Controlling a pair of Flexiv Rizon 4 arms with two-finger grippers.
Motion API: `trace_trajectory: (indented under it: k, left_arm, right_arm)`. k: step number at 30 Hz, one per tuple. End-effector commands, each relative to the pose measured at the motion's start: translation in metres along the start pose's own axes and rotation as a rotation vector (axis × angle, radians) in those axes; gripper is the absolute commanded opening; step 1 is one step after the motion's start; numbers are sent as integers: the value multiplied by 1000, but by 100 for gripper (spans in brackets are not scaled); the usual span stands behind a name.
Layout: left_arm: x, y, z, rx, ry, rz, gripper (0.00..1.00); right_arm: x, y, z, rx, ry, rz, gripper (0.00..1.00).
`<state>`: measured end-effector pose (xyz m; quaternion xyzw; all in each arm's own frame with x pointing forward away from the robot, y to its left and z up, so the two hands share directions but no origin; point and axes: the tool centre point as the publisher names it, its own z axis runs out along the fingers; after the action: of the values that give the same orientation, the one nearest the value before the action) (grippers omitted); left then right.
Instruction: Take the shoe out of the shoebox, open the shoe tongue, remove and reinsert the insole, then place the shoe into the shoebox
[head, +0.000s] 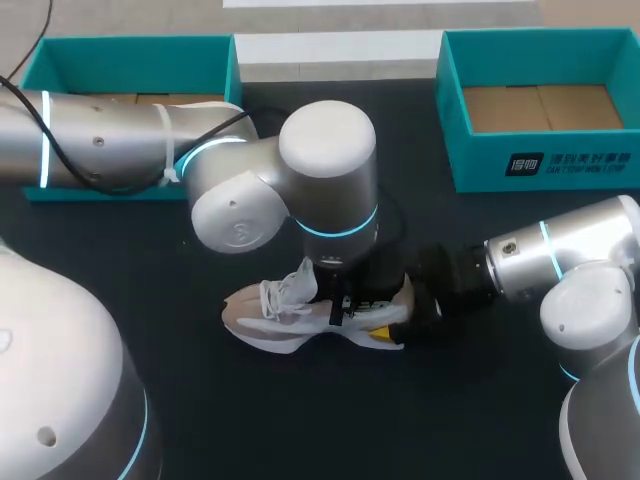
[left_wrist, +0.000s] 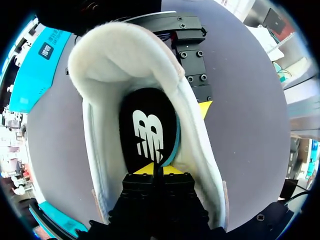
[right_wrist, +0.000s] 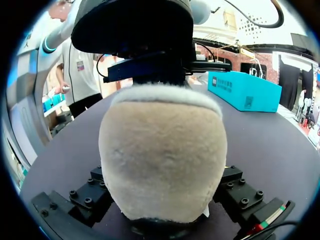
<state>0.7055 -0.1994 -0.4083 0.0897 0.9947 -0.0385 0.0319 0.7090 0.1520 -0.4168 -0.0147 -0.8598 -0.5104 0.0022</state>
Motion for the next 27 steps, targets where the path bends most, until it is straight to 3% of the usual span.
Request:
trace_trajectory:
  k: [1, 15, 27]
  left_arm:
    - [-4, 9, 30, 16, 2, -26, 0]
    - [2, 31, -21, 84, 47, -122, 0]
    - [12, 34, -45, 146, 65, -127, 0]
  right_arm:
    - [0, -1, 2, 4, -2, 1, 0]
    - [0, -1, 2, 4, -2, 1, 0]
    - [0, -1, 2, 4, -2, 1, 0]
